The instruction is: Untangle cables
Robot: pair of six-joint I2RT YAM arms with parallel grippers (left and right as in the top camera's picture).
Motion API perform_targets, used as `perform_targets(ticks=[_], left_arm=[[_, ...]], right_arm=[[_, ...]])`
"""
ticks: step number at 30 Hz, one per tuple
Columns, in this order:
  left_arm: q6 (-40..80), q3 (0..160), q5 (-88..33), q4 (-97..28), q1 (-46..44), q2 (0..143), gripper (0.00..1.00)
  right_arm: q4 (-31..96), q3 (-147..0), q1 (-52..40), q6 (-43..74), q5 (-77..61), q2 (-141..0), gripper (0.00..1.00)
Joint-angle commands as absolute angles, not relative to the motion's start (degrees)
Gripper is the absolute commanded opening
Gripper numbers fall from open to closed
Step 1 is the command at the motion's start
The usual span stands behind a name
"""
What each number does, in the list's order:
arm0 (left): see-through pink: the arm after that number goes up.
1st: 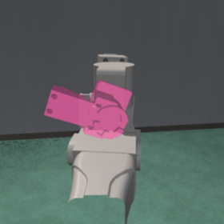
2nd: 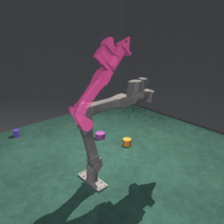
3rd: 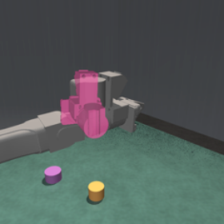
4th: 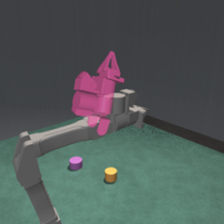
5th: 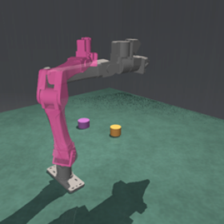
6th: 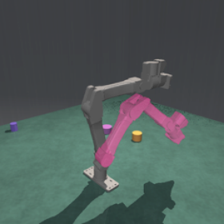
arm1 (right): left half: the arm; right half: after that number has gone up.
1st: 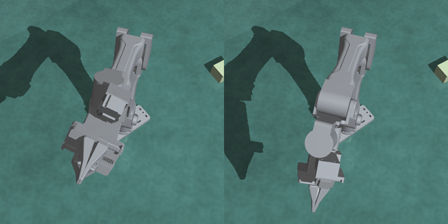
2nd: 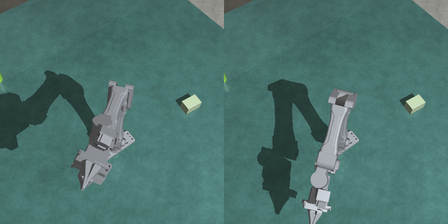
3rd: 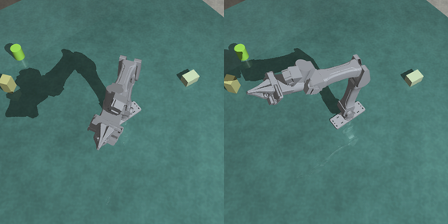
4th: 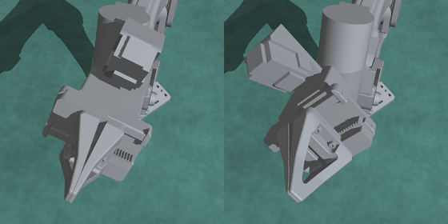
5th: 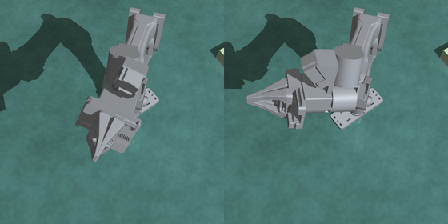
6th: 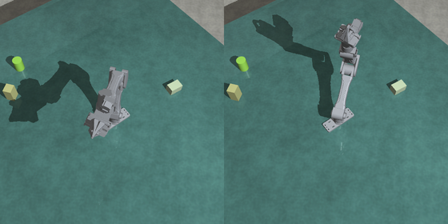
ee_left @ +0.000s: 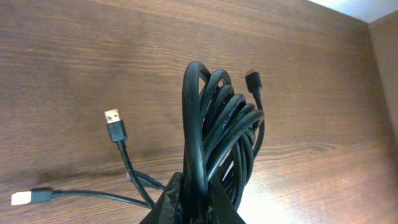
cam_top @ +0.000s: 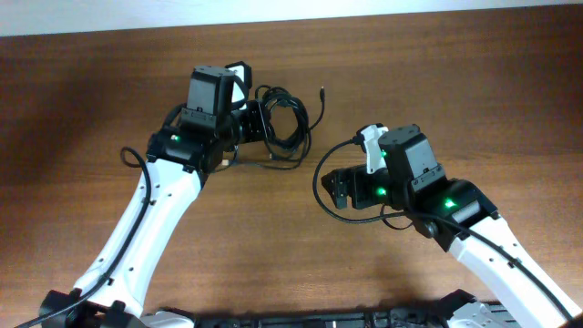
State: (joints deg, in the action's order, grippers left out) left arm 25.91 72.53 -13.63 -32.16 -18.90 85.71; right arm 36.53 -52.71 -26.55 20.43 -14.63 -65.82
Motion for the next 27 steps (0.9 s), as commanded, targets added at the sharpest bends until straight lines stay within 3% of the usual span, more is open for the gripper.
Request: perform_targets(ticks=[1,3,10,14,16,20,27], left_arm=[[35.03,74.04,-18.52,-31.35,-18.41,84.18,0.0],[37.41,74.04,-20.8,-31.33,-18.41,84.18,0.0],[53.19,74.04,-23.2,-34.02,-18.41,84.18,0.0],[54.85,74.04,-26.39,-34.98,-18.02,84.18,0.0],[54.85,74.06,-27.33,-34.98,-16.8,84.18,0.0],[54.59,74.06,-31.31,-35.33,-14.06,84.18,0.0],[46.04,74.04,-23.24,-37.21,-14.09,84.18,0.0]], right_arm=[[33.36,-53.69,-26.28,18.85,-18.96,-67.7,0.94],[31.62,-53.69,-26.28,18.83,-19.05,-69.65,1.0],[21.41,-53.69,-26.28,14.9,-18.74,-78.94,0.99],[16.93,-53.69,-26.28,11.14,-15.86,-80.97,1.0],[17.45,-53.69,-26.28,11.16,-15.88,-81.84,0.66],[18.2,-53.69,-26.28,11.18,-16.01,-82.96,0.07],[20.62,-53.69,-26.22,11.18,-33.1,-80.49,0.04]])
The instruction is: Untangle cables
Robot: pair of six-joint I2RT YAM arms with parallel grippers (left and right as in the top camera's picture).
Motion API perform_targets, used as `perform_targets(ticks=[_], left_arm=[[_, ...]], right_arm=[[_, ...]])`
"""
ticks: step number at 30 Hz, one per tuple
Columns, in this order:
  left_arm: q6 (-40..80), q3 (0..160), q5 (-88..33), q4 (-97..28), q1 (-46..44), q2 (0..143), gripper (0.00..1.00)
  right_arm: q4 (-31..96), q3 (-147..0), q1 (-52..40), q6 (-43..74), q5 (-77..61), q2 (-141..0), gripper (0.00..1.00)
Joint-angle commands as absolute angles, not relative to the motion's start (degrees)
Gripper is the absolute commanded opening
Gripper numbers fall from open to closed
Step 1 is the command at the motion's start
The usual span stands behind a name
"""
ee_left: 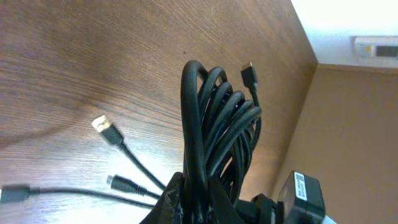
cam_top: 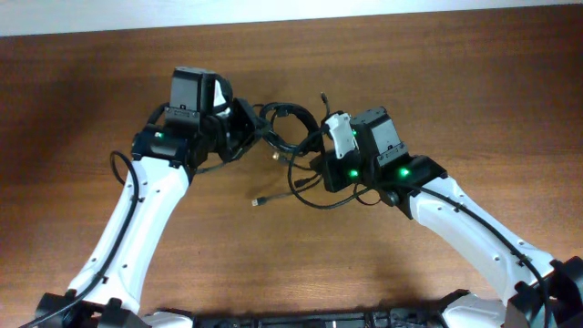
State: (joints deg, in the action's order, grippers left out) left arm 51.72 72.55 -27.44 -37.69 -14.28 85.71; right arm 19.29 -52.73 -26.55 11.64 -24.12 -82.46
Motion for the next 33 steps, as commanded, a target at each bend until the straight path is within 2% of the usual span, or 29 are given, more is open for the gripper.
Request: perform_targets(ticks=[1,6,11,15,19,20,22,24,26,29,32,33], left_arm=[[42.24,74.04,-20.32,-36.91,-14.09,84.18,0.0],[16.14,74.04,-17.17,-36.77,-14.24,84.18,0.0],[-6.22,74.04,-42.5,-37.78,-15.14,84.18,0.0],[-12.45,74.04,-44.07,-40.93,-15.11,84.18,0.0],[-16.78,74.04,-48.25,-44.64,-15.14,84.18,0.0],[-16.78,74.04,-48.23,-44.64,-15.14,84.18,0.0],[-16.23,74.04,-47.53,-44.47,-15.11,84.18,0.0],[-11.33,74.04,-39.03,-43.53,-15.11,84.18,0.0],[-9.43,74.04,-35.33,-43.0,-15.11,84.18,0.0],[-9.47,74.04,-35.07,-42.52,-15.11,84.18,0.0],[-9.47,74.04,-35.11,-42.52,-15.14,84.2,0.0],[-9.47,74.04,-35.35,-42.65,-15.14,84.2,0.0]], right_arm=[[22.04,-53.69,-26.22,11.18,-35.83,-79.4,0.04],[28.99,-53.69,-26.11,11.16,-39.0,-73.14,0.04],[30.33,-53.69,-26.11,11.18,-28.75,-71.18,0.04],[38.09,-53.69,-25.28,11.4,-17.32,-71.18,0.04],[37.15,-53.69,-18.26,11.38,-17.85,-71.18,0.04],[37.15,-53.69,-17.28,11.38,-19.88,-71.18,0.07],[37.74,-53.69,-17.19,11.35,-23.24,-71.18,0.3],[38.89,-53.69,-17.23,11.35,-29.67,-71.18,0.47],[38.98,-53.69,-17.23,11.31,-35.62,-71.16,0.6],[38.26,-53.71,-17.23,10.83,-41.71,-71.16,0.64],[31.97,-53.69,-17.23,10.68,-43.55,-71.18,0.7],[26.26,-53.69,-17.23,8.78,-43.48,-71.18,0.78]])
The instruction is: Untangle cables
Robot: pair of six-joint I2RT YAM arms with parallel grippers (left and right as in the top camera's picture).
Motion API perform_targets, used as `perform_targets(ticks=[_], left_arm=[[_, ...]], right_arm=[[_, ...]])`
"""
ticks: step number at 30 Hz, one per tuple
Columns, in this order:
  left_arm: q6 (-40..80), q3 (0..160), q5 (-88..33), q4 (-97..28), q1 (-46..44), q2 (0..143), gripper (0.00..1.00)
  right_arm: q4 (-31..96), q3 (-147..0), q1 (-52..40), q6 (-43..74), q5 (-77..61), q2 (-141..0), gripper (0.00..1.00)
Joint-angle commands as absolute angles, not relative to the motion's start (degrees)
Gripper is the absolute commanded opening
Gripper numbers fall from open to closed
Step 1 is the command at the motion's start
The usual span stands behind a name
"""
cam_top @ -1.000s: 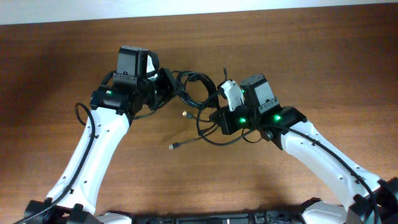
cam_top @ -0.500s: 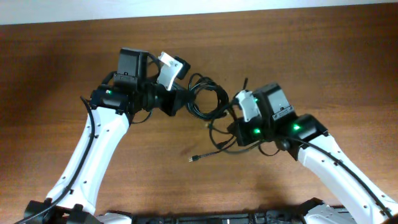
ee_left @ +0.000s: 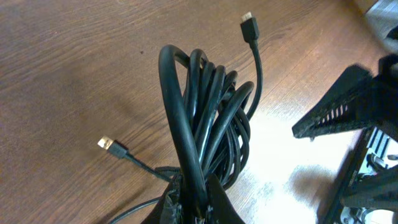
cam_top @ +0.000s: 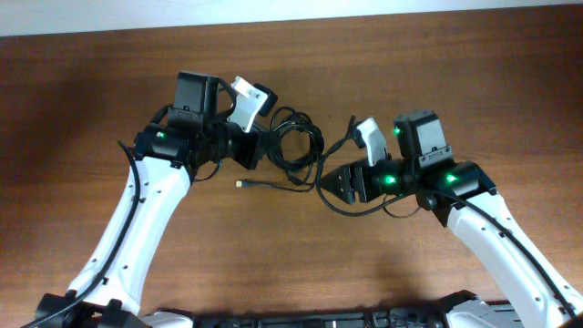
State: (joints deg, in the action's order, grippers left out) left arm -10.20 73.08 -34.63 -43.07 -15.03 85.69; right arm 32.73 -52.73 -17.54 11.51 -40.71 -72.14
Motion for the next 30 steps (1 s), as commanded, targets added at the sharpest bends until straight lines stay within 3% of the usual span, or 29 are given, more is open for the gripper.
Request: perform_targets(ticks=[1,5,10,14,16,19,22,26,30], left_arm=[[-9.5,74.04,-35.81,-42.94,-15.14,84.2,0.0],[-9.52,74.04,-40.82,-44.4,-15.14,84.2,0.0],[-9.5,74.04,-51.99,-44.27,-15.4,84.2,0.0],[-9.45,74.04,-54.26,-44.27,-16.88,84.2,0.0],[-9.45,74.04,-54.26,-44.25,-17.93,84.2,0.0],[-6.0,74.04,-51.22,-42.17,-18.06,84.2,0.0],[11.03,74.04,-37.65,-35.05,-16.43,84.2,0.0],[17.34,74.02,-32.6,-32.69,-17.67,84.2,0.0],[17.06,73.93,-30.44,-36.6,-20.08,84.42,0.0]], right_arm=[[23.24,-53.69,-17.23,8.1,-43.16,-71.18,0.78],[18.98,-53.69,-17.26,6.35,-32.34,-71.48,0.81],[18.96,-53.69,-17.34,3.18,-32.34,-72.66,0.76],[18.98,-53.69,-17.34,3.2,-34.35,-73.12,0.24],[19.05,-53.69,-17.34,3.2,-39.11,-73.12,0.04],[24.08,-53.69,-17.34,3.09,-43.31,-73.12,0.04],[31.73,-53.69,-17.34,-1.85,-51.72,-73.12,0.04],[23.79,-53.69,-17.32,-2.98,-72.31,-73.12,0.04],[15.18,-53.69,-17.17,-2.52,-73.54,-73.12,0.04]])
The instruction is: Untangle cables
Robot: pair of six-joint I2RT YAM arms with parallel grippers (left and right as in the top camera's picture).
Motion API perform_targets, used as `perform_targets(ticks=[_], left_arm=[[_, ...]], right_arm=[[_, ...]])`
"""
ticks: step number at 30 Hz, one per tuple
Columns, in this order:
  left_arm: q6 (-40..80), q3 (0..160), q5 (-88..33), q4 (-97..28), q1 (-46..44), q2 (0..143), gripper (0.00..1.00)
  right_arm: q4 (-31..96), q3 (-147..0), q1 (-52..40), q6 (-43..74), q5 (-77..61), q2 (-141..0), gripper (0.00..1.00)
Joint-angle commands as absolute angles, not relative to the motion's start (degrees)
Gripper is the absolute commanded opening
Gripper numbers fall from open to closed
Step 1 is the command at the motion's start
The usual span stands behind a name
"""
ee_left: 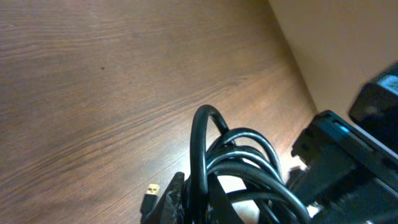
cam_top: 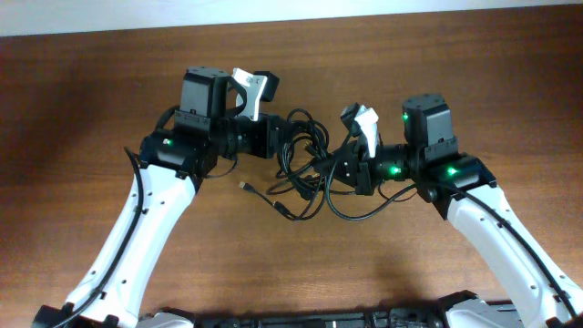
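Note:
A bundle of black cables [cam_top: 305, 150] hangs coiled between the two arms above the wooden table [cam_top: 73, 137]. My left gripper [cam_top: 276, 144] is shut on the left side of the coil. In the left wrist view its fingers [ee_left: 177, 199] clamp the upright loops of the coil [ee_left: 249, 155]. My right gripper [cam_top: 335, 169] is pushed against the coil's right side; its jaws are lost among the black strands. A USB plug [cam_top: 243, 186] dangles below left, also seen beside my fingers as a gold-tipped plug [ee_left: 150, 198]. Another loose end [cam_top: 286, 212] trails lower down.
A thin black loop [cam_top: 351, 215] hangs under the right wrist and seems to be that arm's own lead. The right arm's black body [ee_left: 348, 155] fills the right of the left wrist view. The table's far edge [cam_top: 291, 14] meets a pale wall.
The right gripper was apart from the coil, to its right, with fingers spread; now it is up against the coil. The left gripper still holds the coil. The loose ends hang lower and nearer the middle.
First the left gripper held the coil at the back of the table, with the right arm far off. Then the right gripper was at the coil. A second ago it stood clear with fingers spread. Now it is at the coil again, which the left gripper still holds.

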State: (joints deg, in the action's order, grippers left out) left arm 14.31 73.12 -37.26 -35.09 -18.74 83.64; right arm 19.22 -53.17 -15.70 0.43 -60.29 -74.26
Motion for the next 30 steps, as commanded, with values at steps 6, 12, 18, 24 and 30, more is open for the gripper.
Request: perform_targets(ticks=[6,12,18,24,30], left_arm=[[19.14,73.93,-19.0,-42.87,-19.31,84.4,0.0],[29.12,73.93,-19.03,-42.85,-16.08,84.4,0.0],[29.34,73.93,-19.94,-42.76,-17.1,84.42,0.0],[31.4,73.93,-18.48,-42.59,-24.21,84.42,0.0],[33.47,73.93,-18.2,-42.28,-26.5,84.4,0.0]], right_arm=[[14.55,-53.69,-15.99,7.38,-52.38,-73.12,0.08],[14.79,-53.69,-14.59,14.52,-36.77,-73.12,0.62],[14.68,-53.69,-18.5,17.67,-32.18,-73.56,0.73],[9.5,-53.69,-26.09,21.98,-19.29,-75.7,0.73],[16.69,-53.69,-26.94,29.67,4.4,-75.94,0.75]])
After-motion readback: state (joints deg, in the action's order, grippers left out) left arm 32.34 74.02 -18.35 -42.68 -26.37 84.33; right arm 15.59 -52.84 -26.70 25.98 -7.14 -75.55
